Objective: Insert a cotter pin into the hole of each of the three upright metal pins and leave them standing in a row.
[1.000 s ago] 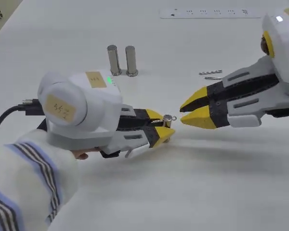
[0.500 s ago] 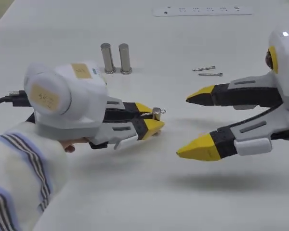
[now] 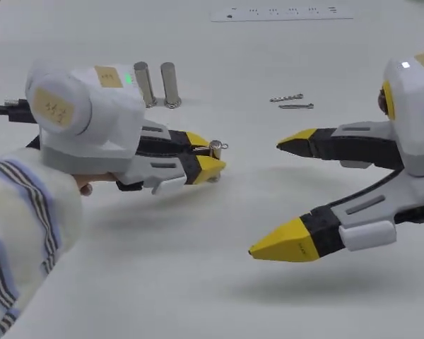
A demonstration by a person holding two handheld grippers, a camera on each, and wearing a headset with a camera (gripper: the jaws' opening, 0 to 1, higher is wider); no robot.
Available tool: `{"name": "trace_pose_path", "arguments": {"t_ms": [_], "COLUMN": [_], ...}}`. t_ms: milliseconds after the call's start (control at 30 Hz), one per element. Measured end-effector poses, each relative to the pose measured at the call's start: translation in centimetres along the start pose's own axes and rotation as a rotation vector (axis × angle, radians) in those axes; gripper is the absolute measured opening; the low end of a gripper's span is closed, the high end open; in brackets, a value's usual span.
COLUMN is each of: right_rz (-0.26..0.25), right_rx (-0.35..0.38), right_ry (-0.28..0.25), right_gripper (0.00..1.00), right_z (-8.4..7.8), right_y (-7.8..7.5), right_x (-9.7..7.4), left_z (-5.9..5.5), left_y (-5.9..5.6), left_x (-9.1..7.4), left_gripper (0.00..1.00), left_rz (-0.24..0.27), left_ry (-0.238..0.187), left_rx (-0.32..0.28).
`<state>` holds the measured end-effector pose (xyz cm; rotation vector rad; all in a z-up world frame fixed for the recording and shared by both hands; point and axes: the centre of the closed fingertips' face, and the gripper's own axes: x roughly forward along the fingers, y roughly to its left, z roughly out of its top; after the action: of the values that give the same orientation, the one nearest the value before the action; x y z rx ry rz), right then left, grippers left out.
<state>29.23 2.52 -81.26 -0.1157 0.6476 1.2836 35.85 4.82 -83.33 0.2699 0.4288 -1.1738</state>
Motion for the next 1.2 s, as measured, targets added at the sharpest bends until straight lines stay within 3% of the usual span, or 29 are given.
{"name": "trace_pose_path", "arguments": {"t_ms": [200,667,933,1033,1200], "right_rz": [-0.027,-0.051,-0.065,-0.078,-0.079], "right_rx": [0.018,0.059,0.068,0.065,0.054], "right_ry": [0.003,-0.015,-0.028,-0.028,-0.020], "right_gripper": [1.00,0.99,1.00,1.00,1.00], "right_z": [-0.5,-0.6,-0.1,0.0,0.0], "right_y": [0.0,0.0,-0.1,-0.4,-0.6], "right_x": [-0.3,-0.6,-0.6,-0.6,-0.7], "left_z": [0.4,0.5,0.3,-0.5,-0.8], "left_y": [0.5,0.8,0.9,0.8,1.0], "left_x": [0.8,0.4,0.3,0.3,0.1], "left_gripper": [0.07,0.07,0.08,0.10,0.17], "left_rz": [-0.027,-0.048,-0.045,-0.046,-0.026], "left_ry": [-0.021,-0.055,-0.043,-0.011,-0.007], "left_rx": [-0.013,-0.040,-0.034,-0.029,-0.035]}}
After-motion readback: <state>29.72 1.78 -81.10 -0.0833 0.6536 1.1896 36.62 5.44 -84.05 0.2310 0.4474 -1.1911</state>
